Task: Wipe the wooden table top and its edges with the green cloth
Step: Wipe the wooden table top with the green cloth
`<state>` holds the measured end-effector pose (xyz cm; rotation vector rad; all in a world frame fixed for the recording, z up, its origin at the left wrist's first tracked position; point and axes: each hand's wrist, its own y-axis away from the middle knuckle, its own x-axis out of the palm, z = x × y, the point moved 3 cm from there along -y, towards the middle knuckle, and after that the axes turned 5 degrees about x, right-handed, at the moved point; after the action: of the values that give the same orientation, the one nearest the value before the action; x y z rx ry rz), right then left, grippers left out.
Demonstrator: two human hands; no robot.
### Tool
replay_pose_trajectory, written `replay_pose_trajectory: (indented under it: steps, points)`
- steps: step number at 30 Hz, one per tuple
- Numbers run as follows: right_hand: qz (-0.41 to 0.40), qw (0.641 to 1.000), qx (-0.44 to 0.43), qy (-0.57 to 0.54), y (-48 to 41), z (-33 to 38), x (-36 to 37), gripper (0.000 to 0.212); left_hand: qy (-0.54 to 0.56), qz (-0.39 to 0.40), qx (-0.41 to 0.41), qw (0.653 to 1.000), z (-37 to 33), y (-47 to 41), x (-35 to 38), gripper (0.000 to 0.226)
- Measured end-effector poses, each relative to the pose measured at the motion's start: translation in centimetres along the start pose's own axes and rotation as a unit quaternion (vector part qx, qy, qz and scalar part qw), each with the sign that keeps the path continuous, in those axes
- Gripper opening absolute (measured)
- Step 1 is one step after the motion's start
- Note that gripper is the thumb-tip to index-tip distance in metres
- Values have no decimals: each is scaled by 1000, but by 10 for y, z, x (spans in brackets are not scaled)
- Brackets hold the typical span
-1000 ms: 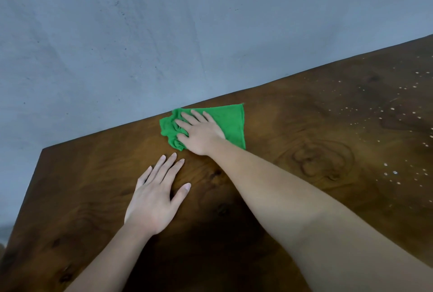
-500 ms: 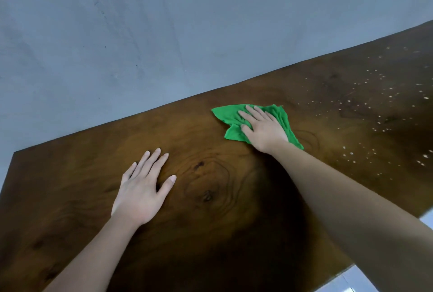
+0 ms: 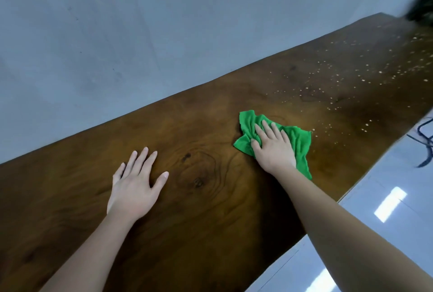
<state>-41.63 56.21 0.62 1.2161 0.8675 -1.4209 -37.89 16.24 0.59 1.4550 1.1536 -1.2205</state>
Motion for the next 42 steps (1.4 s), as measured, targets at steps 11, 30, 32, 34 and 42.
replay_pose_trajectory:
  steps: [11,30,32,34,42]
  points:
    - [-1,993,-114,-27,127,-2,19,67,-13,16,116,993,-47,-4,8,89]
    - [-45,998,6,-30,-23,-228,-50,65,-5,0,179,984,-236,-120,27,91]
    - [-43,998,20,-32,-50,-260,-60,66,-10,-3,175,984,-253,-135,30,90]
    - [-41,998,34,-32,-78,-291,-70,66,-10,-4,172,985,-267,-149,32,90]
    - [-47,995,90,-19,-160,-352,-95,67,-15,-15,154,988,-280,-170,38,84]
